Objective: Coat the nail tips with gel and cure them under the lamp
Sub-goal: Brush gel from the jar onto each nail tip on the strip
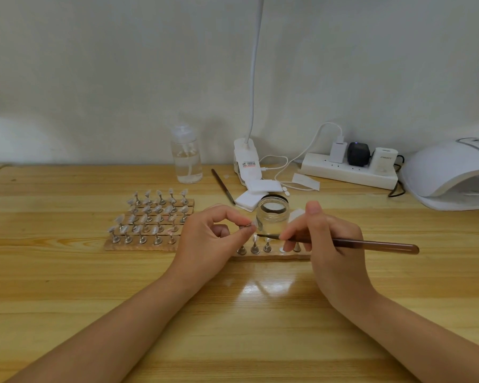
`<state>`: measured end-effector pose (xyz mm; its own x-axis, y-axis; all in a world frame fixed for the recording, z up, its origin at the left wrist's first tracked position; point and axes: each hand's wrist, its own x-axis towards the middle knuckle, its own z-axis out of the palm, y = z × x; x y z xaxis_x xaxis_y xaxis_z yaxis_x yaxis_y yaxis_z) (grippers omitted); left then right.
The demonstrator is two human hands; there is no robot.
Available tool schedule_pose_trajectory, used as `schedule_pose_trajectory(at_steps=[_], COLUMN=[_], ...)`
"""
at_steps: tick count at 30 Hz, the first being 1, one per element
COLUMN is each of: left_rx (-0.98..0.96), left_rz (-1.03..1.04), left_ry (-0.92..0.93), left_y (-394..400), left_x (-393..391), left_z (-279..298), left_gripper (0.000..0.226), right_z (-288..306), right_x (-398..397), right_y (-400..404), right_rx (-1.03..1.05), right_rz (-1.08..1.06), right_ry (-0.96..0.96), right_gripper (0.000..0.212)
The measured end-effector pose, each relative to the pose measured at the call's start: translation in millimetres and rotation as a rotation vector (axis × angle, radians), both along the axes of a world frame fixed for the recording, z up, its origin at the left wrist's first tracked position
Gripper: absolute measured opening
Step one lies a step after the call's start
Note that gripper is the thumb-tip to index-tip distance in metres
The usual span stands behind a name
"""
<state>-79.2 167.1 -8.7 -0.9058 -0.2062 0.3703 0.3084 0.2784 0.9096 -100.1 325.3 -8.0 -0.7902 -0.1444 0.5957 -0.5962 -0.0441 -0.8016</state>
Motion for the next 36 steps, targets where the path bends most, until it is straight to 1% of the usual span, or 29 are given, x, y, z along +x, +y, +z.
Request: schedule_pose_trajectory(at_steps=[4, 9, 12, 18, 21, 24, 31, 36], left_rx=[-0.015, -0.016, -0.022, -0.014, -0.011, -0.012, -0.023, -0.019], left_rz=[-0.009, -0.014, -0.013, -0.02, -0.018, -0.013, -0.008, -0.009], left_ry=[-0.004, 0.011, 0.011, 0.002, -0.002, -0.002, 0.001, 0.003], left_y=[0.2, 0.5, 0.4, -0.1, 0.2, 0.2, 0.5, 0.4], left_x=[0.0, 0.7, 0.1, 0.4, 0.2, 0.2, 0.0, 1.0], left_z=[0.5, 0.7, 0.5, 0.1, -0.2, -0.2, -0.5, -0.2], left_gripper=[0.015, 0.016, 0.015, 0.017, 0.017, 0.016, 0.018, 0.016], right_z=[0.8, -0.3, -0.4, 0.3, 0.1, 0.1, -1.0, -1.3], right_x=[-2.5, -3.1, -2.6, -0.2, -0.3, -1.3, -2.8, -1.5], right_y=[-0.8, -3.3, -4.0, -2.3, -0.6, 0.1, -3.4, -3.6], right_rx=[0.0, 0.051, 0.058, 0.044, -0.005, -0.05, 0.014, 0.002], right_rz=[-0.047, -0.066, -0.064, -0.027, -0.013, -0.023, -0.056, -0.041], right_ry=[0.057, 0.068, 0.059, 0.031, -0.008, -0.006, 0.005, -0.024], right_gripper=[0.042, 0.038, 0.037, 0.042, 0.042, 0.045, 0.039, 0.038])
